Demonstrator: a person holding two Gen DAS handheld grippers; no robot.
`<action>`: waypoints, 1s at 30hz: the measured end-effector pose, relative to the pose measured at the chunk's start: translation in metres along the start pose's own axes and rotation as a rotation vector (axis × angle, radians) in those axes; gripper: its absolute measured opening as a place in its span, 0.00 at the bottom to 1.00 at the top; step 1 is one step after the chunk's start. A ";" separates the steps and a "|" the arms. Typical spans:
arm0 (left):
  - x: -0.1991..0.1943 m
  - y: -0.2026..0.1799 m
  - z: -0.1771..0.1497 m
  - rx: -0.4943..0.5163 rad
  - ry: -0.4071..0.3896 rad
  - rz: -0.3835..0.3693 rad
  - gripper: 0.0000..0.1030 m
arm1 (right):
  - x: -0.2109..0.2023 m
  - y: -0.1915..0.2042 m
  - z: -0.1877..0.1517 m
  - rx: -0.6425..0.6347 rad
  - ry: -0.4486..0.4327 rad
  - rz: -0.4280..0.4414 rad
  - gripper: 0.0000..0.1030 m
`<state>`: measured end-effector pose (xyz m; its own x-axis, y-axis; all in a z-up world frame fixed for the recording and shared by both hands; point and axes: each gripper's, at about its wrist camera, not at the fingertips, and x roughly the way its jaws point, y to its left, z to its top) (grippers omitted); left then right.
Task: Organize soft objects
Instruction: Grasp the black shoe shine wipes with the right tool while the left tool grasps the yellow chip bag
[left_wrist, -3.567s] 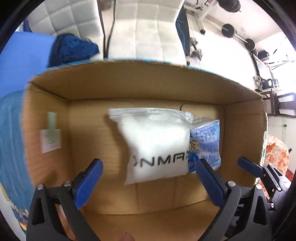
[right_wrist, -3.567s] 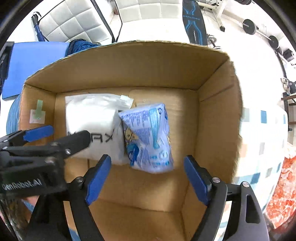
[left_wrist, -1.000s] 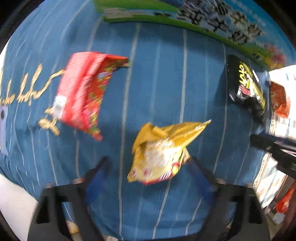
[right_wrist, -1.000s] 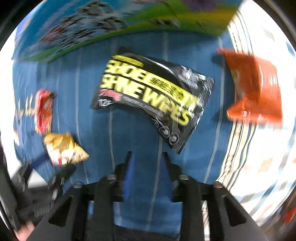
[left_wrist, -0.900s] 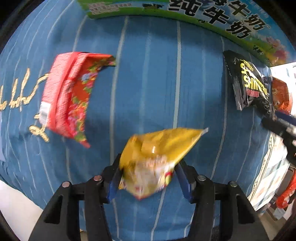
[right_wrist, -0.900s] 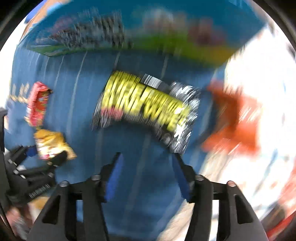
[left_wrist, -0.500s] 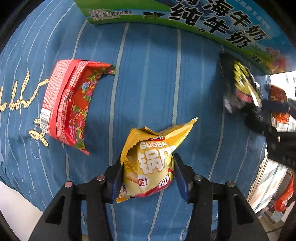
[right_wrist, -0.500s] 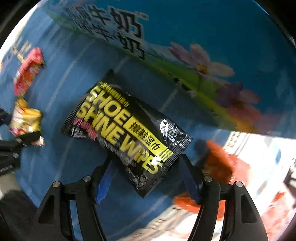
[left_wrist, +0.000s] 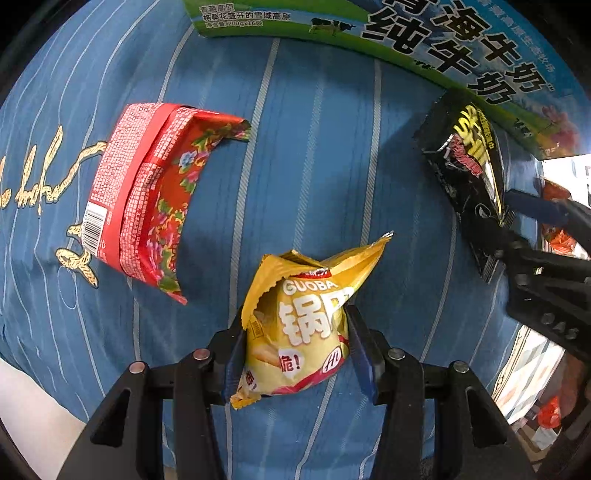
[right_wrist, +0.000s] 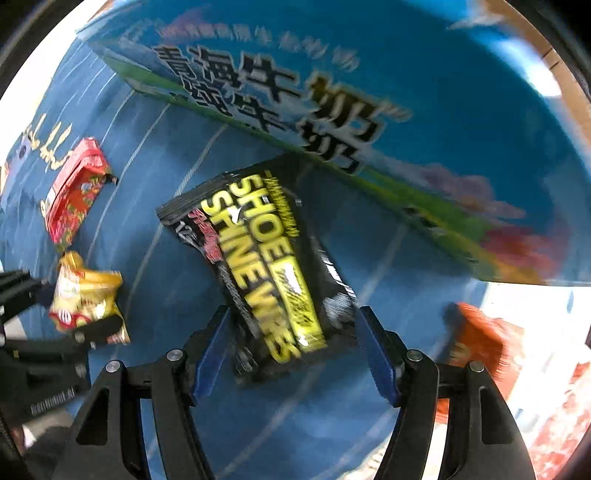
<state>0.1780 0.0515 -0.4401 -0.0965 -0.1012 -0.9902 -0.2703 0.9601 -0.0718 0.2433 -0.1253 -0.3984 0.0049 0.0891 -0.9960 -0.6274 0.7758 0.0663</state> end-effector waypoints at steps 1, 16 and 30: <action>0.000 0.001 0.001 -0.001 0.001 -0.001 0.46 | 0.002 0.001 -0.002 0.014 0.000 0.002 0.68; -0.009 -0.005 -0.020 0.005 0.005 -0.009 0.46 | -0.019 0.019 -0.103 0.292 0.161 0.300 0.31; -0.003 -0.003 -0.020 0.001 -0.001 -0.003 0.46 | -0.017 -0.011 -0.060 0.222 0.164 0.157 0.57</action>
<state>0.1595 0.0440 -0.4348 -0.0949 -0.1039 -0.9900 -0.2694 0.9601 -0.0750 0.2034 -0.1729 -0.3854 -0.2158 0.1306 -0.9677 -0.4251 0.8796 0.2135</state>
